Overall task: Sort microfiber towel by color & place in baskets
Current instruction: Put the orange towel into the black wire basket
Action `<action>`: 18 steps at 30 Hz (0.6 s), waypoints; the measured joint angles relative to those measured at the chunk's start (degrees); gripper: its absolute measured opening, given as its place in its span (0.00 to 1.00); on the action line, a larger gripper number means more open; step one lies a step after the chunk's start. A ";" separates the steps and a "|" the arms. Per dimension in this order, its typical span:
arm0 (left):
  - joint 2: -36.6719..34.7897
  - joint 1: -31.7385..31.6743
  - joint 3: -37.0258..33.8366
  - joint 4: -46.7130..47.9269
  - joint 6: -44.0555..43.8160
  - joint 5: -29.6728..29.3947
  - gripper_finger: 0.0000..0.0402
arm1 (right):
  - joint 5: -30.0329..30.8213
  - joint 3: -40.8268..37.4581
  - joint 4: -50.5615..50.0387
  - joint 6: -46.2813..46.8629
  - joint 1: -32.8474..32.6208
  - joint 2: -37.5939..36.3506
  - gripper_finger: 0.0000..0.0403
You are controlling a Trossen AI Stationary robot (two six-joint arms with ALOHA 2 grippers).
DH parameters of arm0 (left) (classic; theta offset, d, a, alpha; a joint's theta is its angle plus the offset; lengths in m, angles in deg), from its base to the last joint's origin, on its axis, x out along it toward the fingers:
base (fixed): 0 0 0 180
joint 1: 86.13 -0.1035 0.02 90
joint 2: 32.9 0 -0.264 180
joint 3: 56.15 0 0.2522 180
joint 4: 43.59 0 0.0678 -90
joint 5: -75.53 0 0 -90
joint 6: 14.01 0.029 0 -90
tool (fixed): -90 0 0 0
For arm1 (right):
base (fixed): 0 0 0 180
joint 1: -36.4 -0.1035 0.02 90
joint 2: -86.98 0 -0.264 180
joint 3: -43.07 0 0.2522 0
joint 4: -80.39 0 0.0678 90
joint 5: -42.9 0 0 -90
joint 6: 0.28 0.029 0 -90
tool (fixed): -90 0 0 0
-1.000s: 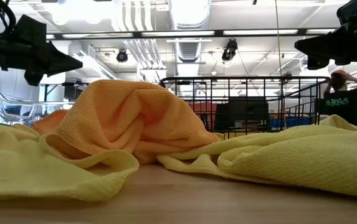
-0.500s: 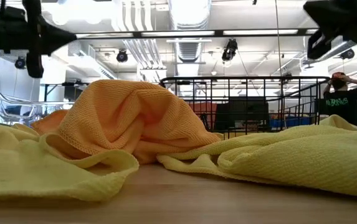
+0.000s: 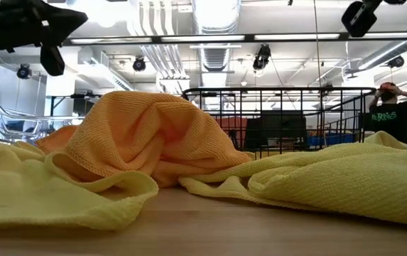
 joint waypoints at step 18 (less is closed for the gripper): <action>13.64 0.07 18.54 31.77 -5.03 1.06 0.00 | -3.08 15.89 -47.85 40.07 -18.17 18.75 0.04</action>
